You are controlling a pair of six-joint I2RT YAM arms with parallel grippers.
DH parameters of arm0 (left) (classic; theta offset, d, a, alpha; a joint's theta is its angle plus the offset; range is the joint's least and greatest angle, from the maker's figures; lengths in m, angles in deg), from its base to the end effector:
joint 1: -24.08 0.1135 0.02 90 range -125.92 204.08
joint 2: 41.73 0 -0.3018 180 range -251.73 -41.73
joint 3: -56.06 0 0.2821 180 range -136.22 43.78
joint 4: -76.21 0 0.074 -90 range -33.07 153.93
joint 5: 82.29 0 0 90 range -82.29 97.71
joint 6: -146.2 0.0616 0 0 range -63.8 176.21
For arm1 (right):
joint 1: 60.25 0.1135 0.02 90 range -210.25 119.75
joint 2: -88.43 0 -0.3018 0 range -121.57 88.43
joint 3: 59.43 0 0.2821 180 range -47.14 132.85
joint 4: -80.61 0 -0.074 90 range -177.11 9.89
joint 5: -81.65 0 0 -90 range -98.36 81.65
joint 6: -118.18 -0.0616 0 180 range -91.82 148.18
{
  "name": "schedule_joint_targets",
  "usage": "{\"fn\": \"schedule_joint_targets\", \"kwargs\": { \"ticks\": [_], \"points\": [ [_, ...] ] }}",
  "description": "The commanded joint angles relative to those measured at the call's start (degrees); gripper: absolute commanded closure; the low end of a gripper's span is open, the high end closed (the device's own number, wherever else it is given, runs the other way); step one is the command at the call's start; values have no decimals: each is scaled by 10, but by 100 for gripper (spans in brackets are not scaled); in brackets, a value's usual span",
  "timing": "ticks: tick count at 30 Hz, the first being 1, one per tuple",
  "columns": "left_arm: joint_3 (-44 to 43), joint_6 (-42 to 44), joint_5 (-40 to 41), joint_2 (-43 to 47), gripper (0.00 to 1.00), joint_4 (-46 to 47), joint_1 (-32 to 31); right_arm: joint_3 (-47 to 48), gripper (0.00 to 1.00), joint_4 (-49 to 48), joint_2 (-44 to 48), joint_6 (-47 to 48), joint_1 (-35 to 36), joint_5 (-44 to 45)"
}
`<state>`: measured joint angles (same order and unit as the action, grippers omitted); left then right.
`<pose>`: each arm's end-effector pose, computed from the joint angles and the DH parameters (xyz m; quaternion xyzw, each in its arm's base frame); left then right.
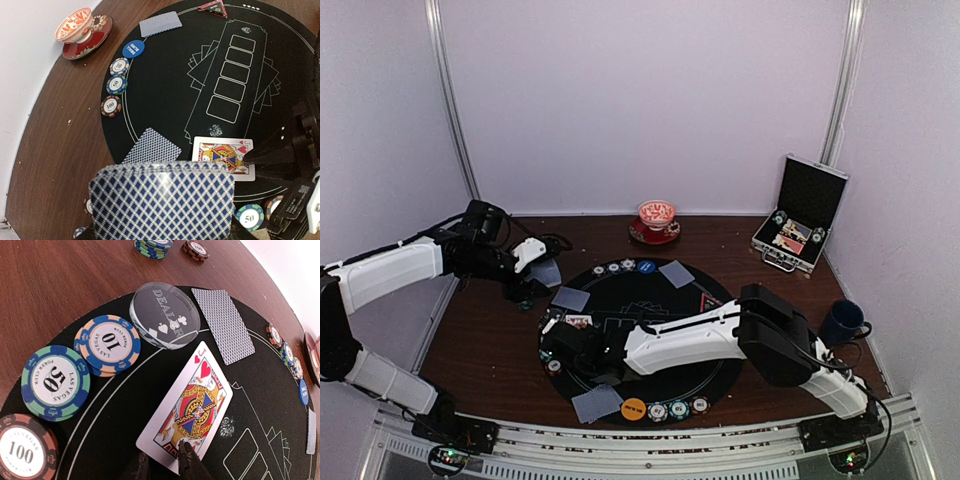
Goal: Distribute texas hold em gaming equipment
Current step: Flop the poker card in the community card area.
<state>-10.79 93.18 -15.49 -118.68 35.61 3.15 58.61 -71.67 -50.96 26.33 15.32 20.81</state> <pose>0.2830 -0.1342 0.2570 0.5058 0.7745 -0.1415 0.3526 0.1775 0.5693 0.1107 -0.4735 0.7783 0.0276 0.4115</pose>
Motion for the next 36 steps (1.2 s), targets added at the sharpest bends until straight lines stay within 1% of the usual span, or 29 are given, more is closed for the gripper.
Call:
{"fn": "schedule_joint_targets", "kwargs": {
  "ticks": [1,4,6,9,17,18,19,20,25,26,28,31,36],
  "points": [
    [-16,-5,-13,3,41,25,5,6,77,15,3,-10,8,13],
    [-16,-5,-14,5,41,25,5,11,71,17,5,-11,10,7],
    [-16,-5,-14,7,41,25,5,16,64,21,5,-11,12,8],
    [-15,-5,-15,5,41,25,5,24,59,27,4,-11,12,18],
    [-16,-5,-18,5,41,24,5,38,57,29,-9,-3,12,48],
    [-16,-5,-19,6,41,24,5,39,56,30,-11,-1,12,49],
    [-16,-5,-19,6,41,24,5,39,52,30,-12,2,12,47],
    [-16,-5,-19,5,41,24,6,38,51,29,-13,5,12,44],
    [-16,-5,-18,4,41,24,5,31,50,15,-1,-6,12,38],
    [-17,-5,-18,4,41,24,5,26,47,8,4,-10,12,41],
    [-17,-5,-18,3,41,24,5,29,39,3,8,-23,12,55],
    [-18,-7,-18,4,41,24,5,44,31,2,-1,-39,12,70],
    [-18,-11,-16,9,41,27,5,94,24,28,-38,-70,8,109]
  ]
}}
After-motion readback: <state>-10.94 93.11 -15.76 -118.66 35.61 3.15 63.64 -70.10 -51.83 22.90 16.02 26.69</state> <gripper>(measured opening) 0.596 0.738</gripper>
